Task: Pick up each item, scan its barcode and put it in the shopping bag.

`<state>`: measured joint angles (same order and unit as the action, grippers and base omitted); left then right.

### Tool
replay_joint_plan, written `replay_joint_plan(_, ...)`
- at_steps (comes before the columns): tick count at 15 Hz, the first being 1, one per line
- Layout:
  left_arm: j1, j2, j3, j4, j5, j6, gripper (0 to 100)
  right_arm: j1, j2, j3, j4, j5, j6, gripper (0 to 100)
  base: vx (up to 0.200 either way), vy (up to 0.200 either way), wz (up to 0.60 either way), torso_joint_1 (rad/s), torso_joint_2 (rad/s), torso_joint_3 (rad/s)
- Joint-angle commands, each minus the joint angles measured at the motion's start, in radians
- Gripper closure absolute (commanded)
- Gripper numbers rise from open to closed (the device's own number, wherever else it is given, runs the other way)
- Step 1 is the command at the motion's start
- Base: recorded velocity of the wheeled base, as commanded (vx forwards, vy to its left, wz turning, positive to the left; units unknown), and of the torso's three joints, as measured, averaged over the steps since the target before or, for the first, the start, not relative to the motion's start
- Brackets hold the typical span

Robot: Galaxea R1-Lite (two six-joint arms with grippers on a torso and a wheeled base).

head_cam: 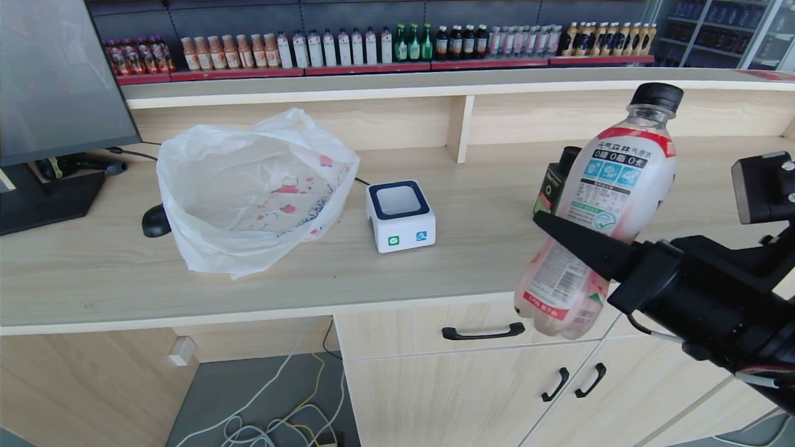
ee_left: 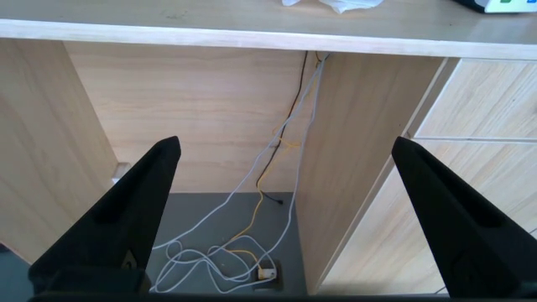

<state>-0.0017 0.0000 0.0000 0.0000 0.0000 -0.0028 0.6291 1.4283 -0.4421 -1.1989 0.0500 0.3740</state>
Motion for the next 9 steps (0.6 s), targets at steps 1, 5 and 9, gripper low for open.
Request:
replay_joint_plan(1, 0.000, 0.000, 0.000, 0.000, 0.000, 0.000, 0, 0.001, 0.037, -0.010, -0.001, 0.019, 0.019, 100, 0.000, 0.000, 0.00, 0.000, 0.00, 0.000)
replay_joint_plan(5, 0.000, 0.000, 0.000, 0.000, 0.000, 0.000, 0, 0.037, 0.081, -0.024, -0.002, 0.114, 0.140, 100, 0.000, 0.000, 0.00, 0.000, 0.00, 0.000)
replay_joint_plan(9, 0.000, 0.000, 0.000, 0.000, 0.000, 0.000, 0, 0.093, 0.179, -0.032, -0.117, 0.131, 0.221, 100, 0.000, 0.000, 0.00, 0.000, 0.00, 0.000)
